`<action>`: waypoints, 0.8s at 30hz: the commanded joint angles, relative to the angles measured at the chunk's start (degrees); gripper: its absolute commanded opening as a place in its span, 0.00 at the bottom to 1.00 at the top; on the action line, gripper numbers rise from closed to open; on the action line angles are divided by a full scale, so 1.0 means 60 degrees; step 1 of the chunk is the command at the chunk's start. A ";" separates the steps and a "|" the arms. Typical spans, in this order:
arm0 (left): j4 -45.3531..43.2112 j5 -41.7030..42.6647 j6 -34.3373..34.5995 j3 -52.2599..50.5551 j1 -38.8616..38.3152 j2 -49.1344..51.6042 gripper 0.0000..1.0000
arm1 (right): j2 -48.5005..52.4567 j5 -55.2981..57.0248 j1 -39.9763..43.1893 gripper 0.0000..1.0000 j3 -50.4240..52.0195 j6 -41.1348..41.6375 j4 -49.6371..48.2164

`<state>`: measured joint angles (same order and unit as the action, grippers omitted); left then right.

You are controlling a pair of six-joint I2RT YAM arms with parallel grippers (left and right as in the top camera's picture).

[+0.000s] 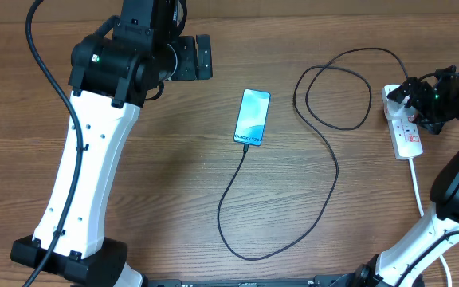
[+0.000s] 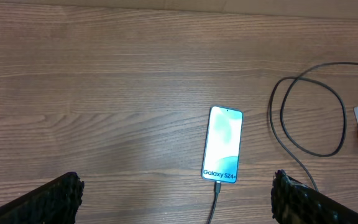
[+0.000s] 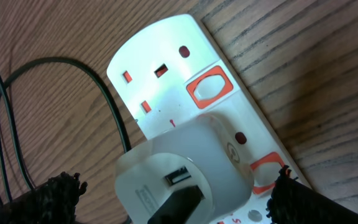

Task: Plug charger to phone and switch on socket
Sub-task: 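Lower the right gripper onto the power strip switch beside the charger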

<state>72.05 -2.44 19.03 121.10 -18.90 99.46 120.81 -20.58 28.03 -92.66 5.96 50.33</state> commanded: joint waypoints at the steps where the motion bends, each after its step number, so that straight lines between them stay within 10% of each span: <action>1: -0.0007 -0.0160 -0.0211 -0.0029 0.0036 0.0011 1.00 | 0.0055 -0.0007 -0.0022 1.00 0.0080 -0.0084 -0.0095; 24: -0.0011 -0.0160 -0.0211 -0.0029 0.0036 0.0015 1.00 | 0.0444 -0.0678 -0.0058 1.00 0.0448 -0.0266 -0.0565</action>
<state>72.05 -2.44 19.03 121.10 -18.90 99.46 121.99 -21.69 28.14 -91.68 4.45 46.59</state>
